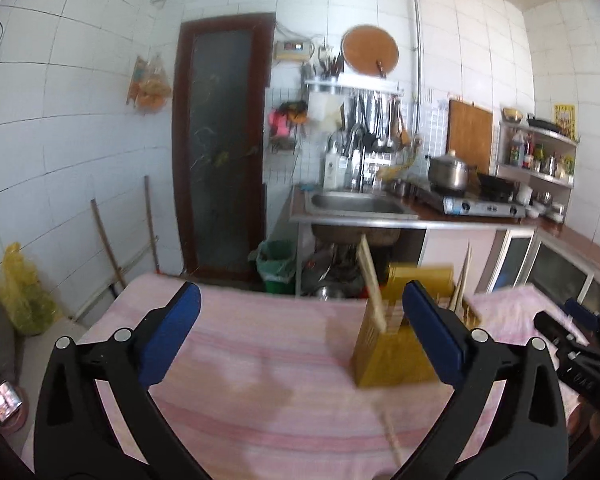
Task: Organize utensils
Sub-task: 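Move both open tools back over the remaining utensils on the cloth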
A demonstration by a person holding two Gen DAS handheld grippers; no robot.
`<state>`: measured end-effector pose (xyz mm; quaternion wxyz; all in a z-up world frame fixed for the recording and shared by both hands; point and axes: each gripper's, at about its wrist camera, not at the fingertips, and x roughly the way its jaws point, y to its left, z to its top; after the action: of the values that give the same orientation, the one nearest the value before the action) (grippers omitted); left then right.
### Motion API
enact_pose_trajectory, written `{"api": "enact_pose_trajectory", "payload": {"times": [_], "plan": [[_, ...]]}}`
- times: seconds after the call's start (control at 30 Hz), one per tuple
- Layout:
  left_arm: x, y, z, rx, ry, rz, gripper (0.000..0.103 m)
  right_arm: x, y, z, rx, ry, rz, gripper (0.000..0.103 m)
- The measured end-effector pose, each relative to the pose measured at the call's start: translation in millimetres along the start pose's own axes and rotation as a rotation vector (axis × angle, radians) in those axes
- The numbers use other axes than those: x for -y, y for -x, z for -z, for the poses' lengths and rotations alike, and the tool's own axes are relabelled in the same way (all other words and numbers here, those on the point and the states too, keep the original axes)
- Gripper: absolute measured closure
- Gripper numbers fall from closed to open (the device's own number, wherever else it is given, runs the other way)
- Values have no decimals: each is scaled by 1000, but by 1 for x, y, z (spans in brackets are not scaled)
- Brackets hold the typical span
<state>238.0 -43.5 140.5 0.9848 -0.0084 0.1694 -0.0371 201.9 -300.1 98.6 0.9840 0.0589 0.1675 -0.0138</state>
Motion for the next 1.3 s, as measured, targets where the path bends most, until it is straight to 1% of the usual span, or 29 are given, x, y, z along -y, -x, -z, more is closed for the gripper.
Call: {"api": "enact_pose_trajectory", "payload": {"times": [0.13, 0.2, 0.37, 0.43, 0.57, 0.73, 0.87, 1.03, 1.17, 1.3], "plan": [[-3, 15, 39, -46, -22, -9, 5, -7, 10, 31, -59, 8, -14, 19], [-8, 17, 65, -95, -18, -13, 5, -11, 15, 50, -90, 20, -11, 18], [-20, 5, 111, -230, 0, -20, 5, -17, 18, 85, -149, 33, -6, 18], [-23, 1, 125, -266, 0, -27, 5, -17, 19, 95, -166, 31, -2, 18], [-26, -3, 148, -315, -7, -30, 5, -22, 18, 106, -192, 44, 7, 18], [-34, -11, 167, -357, 3, -37, 5, -27, 18, 116, -212, 43, 4, 18], [-37, -14, 172, -371, 18, -35, 5, -26, 10, 124, -249, 33, 7, 18], [-35, -22, 182, -445, 9, -9, 5, -25, 4, 128, -286, 27, 16, 18], [-32, -27, 188, -481, 0, -24, 5, -28, 4, 129, -294, 36, 19, 18], [-31, -32, 192, -520, -10, -55, 5, -31, 2, 129, -307, 39, 17, 18]]}}
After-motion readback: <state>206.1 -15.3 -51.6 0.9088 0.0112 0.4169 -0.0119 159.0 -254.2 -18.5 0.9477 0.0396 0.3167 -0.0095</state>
